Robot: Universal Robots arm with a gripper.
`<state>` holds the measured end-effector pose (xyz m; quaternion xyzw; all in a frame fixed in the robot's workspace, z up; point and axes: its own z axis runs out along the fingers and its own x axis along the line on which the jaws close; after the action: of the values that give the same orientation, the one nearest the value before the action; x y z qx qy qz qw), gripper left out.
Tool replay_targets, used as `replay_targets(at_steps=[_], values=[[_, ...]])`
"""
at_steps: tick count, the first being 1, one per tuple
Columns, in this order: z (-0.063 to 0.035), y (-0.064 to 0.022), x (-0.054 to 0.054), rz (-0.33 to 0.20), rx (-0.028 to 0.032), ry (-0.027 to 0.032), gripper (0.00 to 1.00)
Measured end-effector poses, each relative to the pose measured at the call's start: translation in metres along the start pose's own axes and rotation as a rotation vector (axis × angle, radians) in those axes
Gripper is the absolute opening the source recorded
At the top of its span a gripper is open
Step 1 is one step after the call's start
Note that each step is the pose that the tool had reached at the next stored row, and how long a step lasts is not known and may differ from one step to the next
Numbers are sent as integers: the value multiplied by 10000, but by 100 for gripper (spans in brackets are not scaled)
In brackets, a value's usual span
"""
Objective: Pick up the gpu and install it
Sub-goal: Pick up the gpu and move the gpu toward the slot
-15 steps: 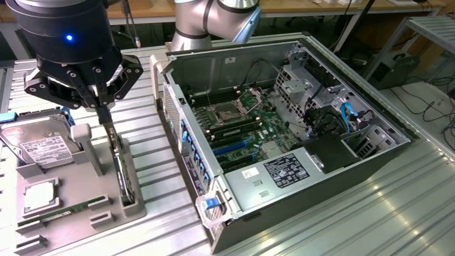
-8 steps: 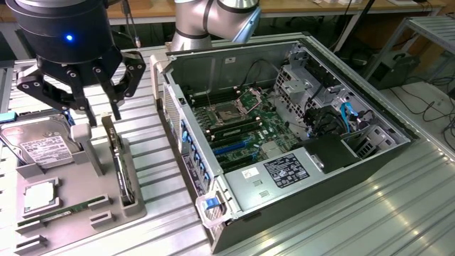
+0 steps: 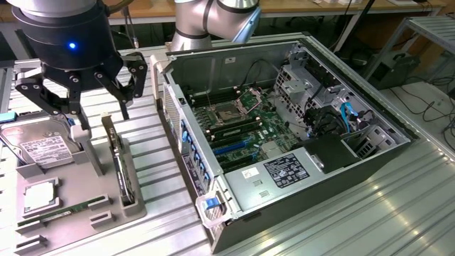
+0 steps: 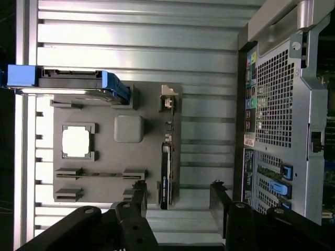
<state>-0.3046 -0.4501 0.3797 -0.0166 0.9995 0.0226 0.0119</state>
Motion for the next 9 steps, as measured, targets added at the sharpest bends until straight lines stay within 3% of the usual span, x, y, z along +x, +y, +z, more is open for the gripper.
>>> replay_targets(at_steps=[9], values=[[116,-5,11,-8,-3,-1,60]])
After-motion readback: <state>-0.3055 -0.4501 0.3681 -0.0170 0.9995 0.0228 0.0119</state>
